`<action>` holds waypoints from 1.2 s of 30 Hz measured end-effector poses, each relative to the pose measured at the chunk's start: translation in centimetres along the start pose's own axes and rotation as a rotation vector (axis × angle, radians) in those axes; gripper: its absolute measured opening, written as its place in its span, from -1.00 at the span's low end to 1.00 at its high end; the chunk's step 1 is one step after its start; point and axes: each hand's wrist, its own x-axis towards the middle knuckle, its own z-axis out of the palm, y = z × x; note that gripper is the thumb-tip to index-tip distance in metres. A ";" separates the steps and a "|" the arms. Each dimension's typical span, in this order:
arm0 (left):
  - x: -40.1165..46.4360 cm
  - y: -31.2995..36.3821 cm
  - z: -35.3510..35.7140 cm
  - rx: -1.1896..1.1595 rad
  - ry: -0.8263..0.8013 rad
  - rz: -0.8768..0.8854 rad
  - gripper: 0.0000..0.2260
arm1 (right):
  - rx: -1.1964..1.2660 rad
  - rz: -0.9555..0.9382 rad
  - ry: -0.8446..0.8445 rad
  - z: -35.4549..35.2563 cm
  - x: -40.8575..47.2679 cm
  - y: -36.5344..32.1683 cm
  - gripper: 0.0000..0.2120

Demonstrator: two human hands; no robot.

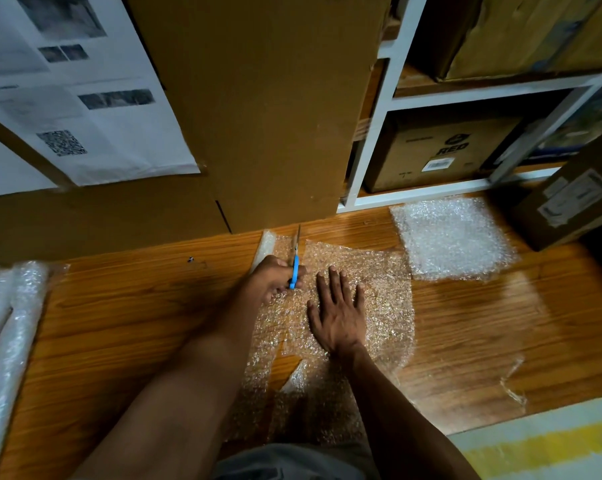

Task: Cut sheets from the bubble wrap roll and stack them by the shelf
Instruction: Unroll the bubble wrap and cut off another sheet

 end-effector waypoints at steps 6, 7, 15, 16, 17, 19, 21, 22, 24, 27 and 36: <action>-1.4 -0.9 -1.0 -0.024 -0.106 0.093 -0.62 | 0.004 0.008 -0.015 -0.4 -0.1 -0.3 -0.34; -1.7 -1.1 -1.2 -0.011 -0.127 0.099 -0.70 | 0.020 0.013 -0.008 -0.7 -0.1 -0.4 -0.35; -4.1 -3.2 -1.8 0.267 -0.226 0.096 -0.77 | 0.769 0.093 0.137 -5.1 1.0 -3.3 -0.51; -4.3 -3.5 -1.7 0.278 -0.218 0.095 -0.81 | 0.852 0.100 0.080 -5.9 1.3 -3.9 -0.62; -4.5 -3.7 -1.6 0.275 -0.209 0.098 -0.83 | 0.868 0.101 0.065 -6.3 1.6 -4.3 -0.74; -5.4 -3.8 -1.6 0.292 -0.191 0.111 -0.75 | 0.857 0.107 0.063 -6.2 1.9 -4.7 -0.84; -6.4 -3.9 -1.8 0.287 -0.204 0.107 -0.66 | 0.830 0.095 0.051 -6.1 1.7 -5.0 -0.82; -6.6 -4.3 -2.0 0.256 -0.228 0.095 -0.67 | 0.825 0.089 0.051 -6.2 1.5 -5.2 -0.81; -7.2 -4.9 -2.3 0.164 -0.260 0.086 -0.80 | 0.804 0.073 0.068 -6.5 1.3 -5.7 -0.80; -7.9 -6.2 -2.9 0.049 -0.270 0.079 -0.81 | 0.738 0.016 0.048 -6.8 0.8 -6.1 -0.79; -9.6 -8.7 -1.3 0.126 0.230 0.235 -0.60 | 0.711 0.050 0.114 -7.6 0.1 -7.5 -0.78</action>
